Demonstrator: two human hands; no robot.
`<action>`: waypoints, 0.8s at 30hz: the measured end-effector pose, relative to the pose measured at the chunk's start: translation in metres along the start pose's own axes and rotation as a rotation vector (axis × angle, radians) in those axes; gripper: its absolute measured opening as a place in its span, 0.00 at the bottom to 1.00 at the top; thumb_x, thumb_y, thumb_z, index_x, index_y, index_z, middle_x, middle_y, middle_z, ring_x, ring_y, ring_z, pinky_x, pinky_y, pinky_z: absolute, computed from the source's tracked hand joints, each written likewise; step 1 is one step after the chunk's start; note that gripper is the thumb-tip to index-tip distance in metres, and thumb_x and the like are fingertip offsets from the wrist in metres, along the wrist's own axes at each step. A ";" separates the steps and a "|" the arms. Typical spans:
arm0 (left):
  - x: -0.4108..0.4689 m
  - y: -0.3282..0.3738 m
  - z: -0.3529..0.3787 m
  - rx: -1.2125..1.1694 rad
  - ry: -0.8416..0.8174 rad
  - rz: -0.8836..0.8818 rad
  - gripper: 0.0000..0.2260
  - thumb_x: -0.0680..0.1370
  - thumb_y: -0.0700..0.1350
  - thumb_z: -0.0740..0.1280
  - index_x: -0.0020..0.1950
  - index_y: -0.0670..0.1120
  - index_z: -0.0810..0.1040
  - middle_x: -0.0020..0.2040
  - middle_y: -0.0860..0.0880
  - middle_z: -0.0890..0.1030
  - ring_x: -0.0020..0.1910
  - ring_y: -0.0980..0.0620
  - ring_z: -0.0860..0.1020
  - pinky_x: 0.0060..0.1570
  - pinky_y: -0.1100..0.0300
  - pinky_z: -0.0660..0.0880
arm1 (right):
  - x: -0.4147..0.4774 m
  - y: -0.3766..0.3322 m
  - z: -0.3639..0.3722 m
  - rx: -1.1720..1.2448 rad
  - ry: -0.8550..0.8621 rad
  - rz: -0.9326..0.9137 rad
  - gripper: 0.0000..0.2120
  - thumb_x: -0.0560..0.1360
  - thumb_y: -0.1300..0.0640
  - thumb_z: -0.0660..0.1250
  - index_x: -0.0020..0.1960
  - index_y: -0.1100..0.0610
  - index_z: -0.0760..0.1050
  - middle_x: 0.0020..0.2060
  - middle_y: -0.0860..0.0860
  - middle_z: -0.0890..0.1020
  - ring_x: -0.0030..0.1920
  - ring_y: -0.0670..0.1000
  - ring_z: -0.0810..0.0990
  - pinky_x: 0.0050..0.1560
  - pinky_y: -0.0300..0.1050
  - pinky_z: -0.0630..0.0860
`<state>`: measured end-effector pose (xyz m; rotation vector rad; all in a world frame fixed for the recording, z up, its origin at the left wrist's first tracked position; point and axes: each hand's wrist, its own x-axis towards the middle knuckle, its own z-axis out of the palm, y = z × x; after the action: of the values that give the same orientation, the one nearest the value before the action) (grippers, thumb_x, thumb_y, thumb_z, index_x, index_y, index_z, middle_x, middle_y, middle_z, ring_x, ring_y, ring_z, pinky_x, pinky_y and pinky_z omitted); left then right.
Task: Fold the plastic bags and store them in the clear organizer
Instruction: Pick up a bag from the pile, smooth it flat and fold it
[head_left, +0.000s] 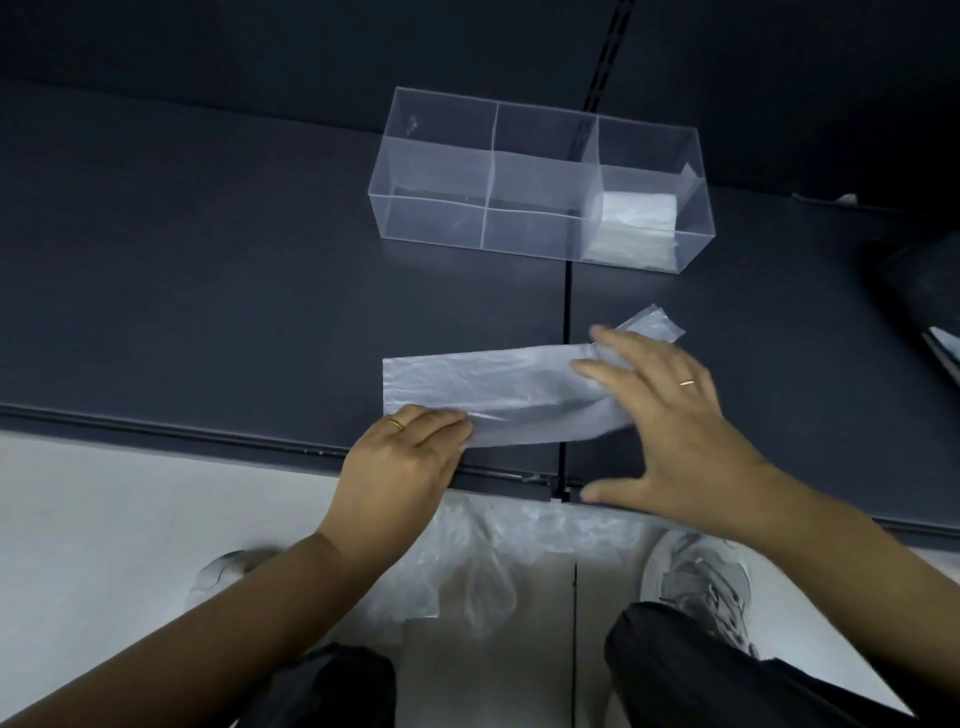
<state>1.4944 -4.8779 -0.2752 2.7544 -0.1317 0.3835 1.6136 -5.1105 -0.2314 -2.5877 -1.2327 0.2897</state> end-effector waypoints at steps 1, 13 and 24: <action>0.001 0.001 -0.002 -0.002 -0.009 -0.008 0.10 0.75 0.42 0.65 0.49 0.42 0.85 0.48 0.47 0.85 0.45 0.48 0.83 0.48 0.57 0.79 | 0.003 -0.005 0.005 -0.042 -0.009 -0.050 0.43 0.62 0.36 0.72 0.72 0.47 0.62 0.75 0.44 0.58 0.74 0.46 0.53 0.73 0.44 0.42; 0.003 -0.039 -0.032 -0.551 -0.064 -0.686 0.05 0.74 0.44 0.72 0.40 0.54 0.85 0.37 0.62 0.83 0.38 0.67 0.80 0.40 0.77 0.70 | 0.036 0.034 0.015 0.760 0.098 0.378 0.05 0.74 0.59 0.71 0.40 0.52 0.82 0.38 0.43 0.85 0.40 0.39 0.80 0.46 0.28 0.73; 0.017 -0.007 -0.010 -0.072 0.072 -0.198 0.16 0.79 0.46 0.60 0.64 0.43 0.76 0.64 0.44 0.75 0.64 0.45 0.71 0.67 0.55 0.64 | 0.058 0.037 0.026 0.777 0.241 0.598 0.03 0.72 0.59 0.73 0.41 0.58 0.80 0.35 0.49 0.85 0.40 0.48 0.84 0.48 0.40 0.78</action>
<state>1.5090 -4.8682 -0.2645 2.6481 0.1422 0.4140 1.6688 -5.0841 -0.2715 -2.1217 -0.1578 0.4409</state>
